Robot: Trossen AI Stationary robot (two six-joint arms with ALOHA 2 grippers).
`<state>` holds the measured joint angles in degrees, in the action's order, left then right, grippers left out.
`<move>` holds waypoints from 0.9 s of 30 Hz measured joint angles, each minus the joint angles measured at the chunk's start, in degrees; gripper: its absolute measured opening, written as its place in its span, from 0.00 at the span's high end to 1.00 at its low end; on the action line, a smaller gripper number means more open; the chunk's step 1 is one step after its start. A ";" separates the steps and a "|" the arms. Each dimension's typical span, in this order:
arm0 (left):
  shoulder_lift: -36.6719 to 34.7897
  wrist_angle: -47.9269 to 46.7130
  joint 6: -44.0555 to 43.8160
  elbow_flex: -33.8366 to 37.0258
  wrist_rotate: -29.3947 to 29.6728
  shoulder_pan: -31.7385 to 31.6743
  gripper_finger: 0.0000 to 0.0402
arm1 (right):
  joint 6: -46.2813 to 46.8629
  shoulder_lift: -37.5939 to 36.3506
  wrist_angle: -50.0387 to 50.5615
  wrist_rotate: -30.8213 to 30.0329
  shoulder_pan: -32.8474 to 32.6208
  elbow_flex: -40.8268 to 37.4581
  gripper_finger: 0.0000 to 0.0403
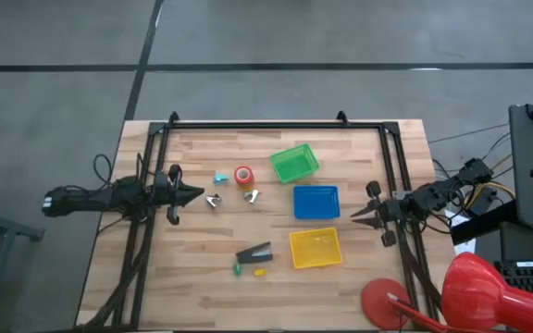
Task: Pick and place Stapler, Stapler remover, tape
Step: Put the red tape into the green bin
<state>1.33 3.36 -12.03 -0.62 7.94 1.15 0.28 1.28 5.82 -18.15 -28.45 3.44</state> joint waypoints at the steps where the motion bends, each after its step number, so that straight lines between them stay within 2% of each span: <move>1: 0.01 0.00 0.00 0.00 0.01 0.01 0.99 | 0.01 0.00 -0.02 0.00 0.00 0.00 0.87; 27: 0.02 0.26 0.53 0.00 0.36 0.02 0.99 | -0.63 0.00 -0.12 0.09 -0.01 0.00 0.87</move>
<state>1.34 3.62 -11.50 -0.62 8.31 1.17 -0.35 1.28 5.70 -18.06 -28.46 3.44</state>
